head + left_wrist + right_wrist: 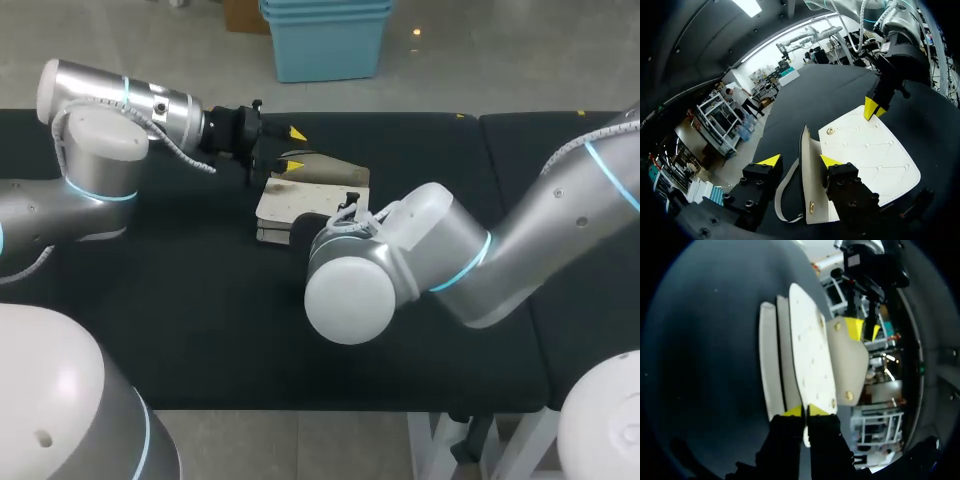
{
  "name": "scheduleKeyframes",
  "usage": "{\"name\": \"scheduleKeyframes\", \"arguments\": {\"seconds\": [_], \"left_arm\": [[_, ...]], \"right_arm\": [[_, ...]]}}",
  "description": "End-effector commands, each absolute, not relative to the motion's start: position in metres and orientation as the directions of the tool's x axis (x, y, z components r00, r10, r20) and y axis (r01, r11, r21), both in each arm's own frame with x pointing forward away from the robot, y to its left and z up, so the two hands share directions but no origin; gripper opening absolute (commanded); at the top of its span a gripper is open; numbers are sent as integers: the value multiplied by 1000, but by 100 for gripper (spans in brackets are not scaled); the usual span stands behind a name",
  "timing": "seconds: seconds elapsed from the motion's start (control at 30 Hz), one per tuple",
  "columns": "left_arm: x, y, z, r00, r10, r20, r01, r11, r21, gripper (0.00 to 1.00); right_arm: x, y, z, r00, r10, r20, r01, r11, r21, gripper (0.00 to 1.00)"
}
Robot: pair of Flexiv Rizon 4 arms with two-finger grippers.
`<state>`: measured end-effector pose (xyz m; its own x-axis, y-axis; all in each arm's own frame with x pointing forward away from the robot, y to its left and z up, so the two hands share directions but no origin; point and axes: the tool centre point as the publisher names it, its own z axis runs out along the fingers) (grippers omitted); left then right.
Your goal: Pick up the bag, open it, inspect its contents, close it, and place it on the opposite side
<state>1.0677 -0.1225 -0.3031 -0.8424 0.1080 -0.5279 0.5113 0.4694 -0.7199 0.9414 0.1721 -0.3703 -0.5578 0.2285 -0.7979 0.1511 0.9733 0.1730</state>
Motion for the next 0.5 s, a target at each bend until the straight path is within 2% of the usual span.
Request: {"name": "scheduleKeyframes", "arguments": {"seconds": [0.03,0.1,0.27,0.5], "left_arm": [[1075,-126,-306,-852,139,-505,504,482,-717,45],[1076,-125,-307,-855,139,-500,499,486,-718,40],[1075,-125,-310,-855,149,-497,501,489,-715,0],[1063,-119,-313,-829,168,-533,543,470,-696,0]], "right_arm": [[942,172,-372,-556,229,-799,150,973,175,0],[942,172,-372,-556,229,-799,150,973,175,0],[942,172,-372,-556,229,-799,150,973,175,0],[942,172,-372,-556,229,-799,150,973,175,0]]}}
